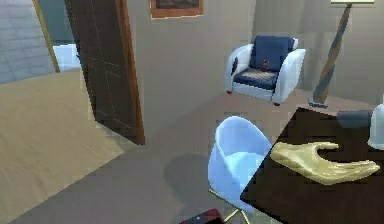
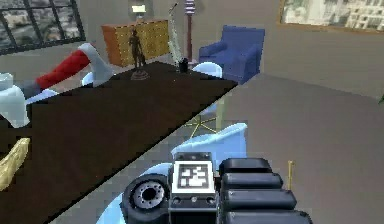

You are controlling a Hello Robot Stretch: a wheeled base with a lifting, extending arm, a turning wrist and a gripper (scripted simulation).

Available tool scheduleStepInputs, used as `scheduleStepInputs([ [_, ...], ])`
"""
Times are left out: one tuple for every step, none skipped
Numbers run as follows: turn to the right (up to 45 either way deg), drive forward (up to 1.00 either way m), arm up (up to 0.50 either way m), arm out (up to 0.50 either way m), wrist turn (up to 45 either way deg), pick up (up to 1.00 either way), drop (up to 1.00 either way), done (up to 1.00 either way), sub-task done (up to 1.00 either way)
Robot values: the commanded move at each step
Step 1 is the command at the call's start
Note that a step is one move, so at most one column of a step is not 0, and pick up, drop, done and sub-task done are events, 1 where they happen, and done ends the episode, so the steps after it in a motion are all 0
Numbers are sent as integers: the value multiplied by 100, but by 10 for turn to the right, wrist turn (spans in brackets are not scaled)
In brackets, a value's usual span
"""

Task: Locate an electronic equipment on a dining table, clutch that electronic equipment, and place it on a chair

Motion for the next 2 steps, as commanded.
scheduleStepInputs([
  [150, 0, 0, 0, 0, 0, 0, 0, 0],
  [0, 0, 0, 34, 0, 0, 0, 0, 0],
])
